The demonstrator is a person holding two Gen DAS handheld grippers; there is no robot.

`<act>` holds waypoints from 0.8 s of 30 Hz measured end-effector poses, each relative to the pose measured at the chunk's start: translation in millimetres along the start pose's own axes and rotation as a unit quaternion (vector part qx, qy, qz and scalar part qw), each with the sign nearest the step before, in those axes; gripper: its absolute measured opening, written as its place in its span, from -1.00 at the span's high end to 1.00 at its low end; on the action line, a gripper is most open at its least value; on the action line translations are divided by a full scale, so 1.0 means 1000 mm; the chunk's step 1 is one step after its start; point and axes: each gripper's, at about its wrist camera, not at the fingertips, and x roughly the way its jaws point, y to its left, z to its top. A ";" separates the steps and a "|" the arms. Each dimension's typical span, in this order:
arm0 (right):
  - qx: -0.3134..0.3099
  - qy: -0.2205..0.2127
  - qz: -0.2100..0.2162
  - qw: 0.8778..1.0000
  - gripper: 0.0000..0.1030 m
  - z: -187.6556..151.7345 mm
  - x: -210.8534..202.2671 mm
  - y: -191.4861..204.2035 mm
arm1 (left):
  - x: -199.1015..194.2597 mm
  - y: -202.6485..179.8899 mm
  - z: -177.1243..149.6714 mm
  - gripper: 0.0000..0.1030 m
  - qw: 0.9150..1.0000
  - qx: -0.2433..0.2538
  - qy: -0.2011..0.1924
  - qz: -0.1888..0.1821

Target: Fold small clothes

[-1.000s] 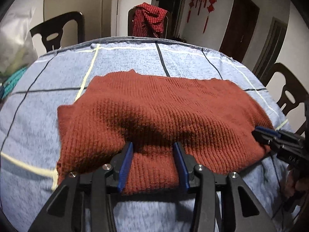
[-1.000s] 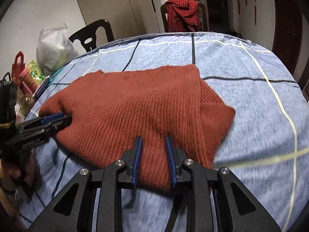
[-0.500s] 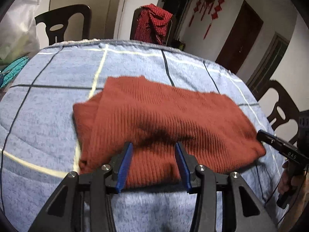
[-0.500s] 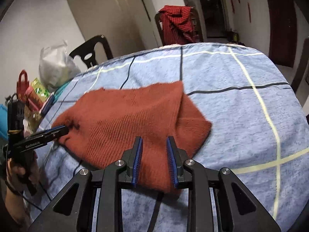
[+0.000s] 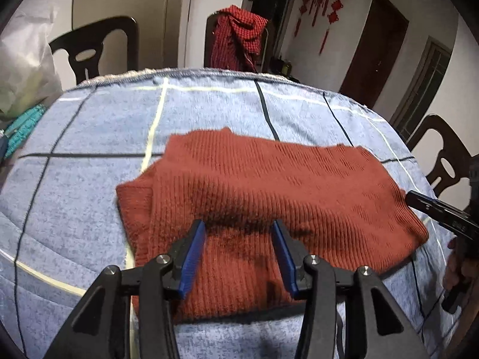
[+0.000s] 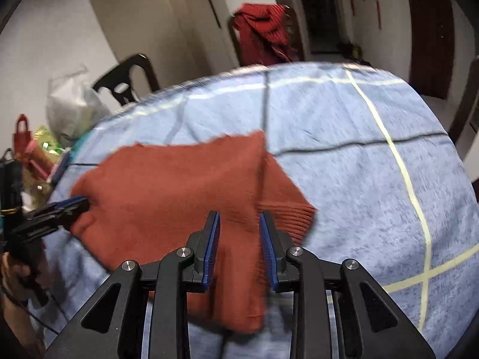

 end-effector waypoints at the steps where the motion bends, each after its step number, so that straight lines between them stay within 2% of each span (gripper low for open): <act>1: -0.001 -0.003 0.001 1.000 0.46 0.002 0.000 0.004 | 0.002 -0.003 0.003 0.05 1.000 0.004 -0.001 0.006; 5: -0.017 0.001 0.000 1.000 0.46 0.013 0.016 0.018 | 0.018 -0.015 0.012 0.05 0.999 0.015 -0.005 0.039; 9: -0.004 0.037 -0.024 0.999 0.46 0.012 0.048 0.007 | 0.040 -0.012 0.013 0.00 0.998 0.017 0.007 0.059; 10: -0.003 0.024 -0.019 1.000 0.46 0.012 0.047 0.005 | 0.040 -0.014 0.013 -0.01 0.998 0.027 0.009 0.064; 13: 0.006 0.028 -0.015 0.999 0.46 0.013 0.041 0.001 | 0.035 -0.020 0.012 -0.01 0.996 0.044 0.018 0.078; 16: 0.001 0.020 -0.019 1.000 0.45 0.009 0.024 0.004 | 0.022 -0.020 0.006 0.00 0.996 0.041 0.015 0.080; 20: 0.001 0.007 -0.004 1.000 0.26 -0.003 0.004 0.007 | 0.004 -0.019 -0.007 0.00 0.996 0.037 0.008 0.078; 24: 0.006 -0.003 0.015 1.000 0.22 -0.018 -0.017 0.007 | -0.010 -0.014 -0.021 0.00 0.996 0.028 0.001 0.080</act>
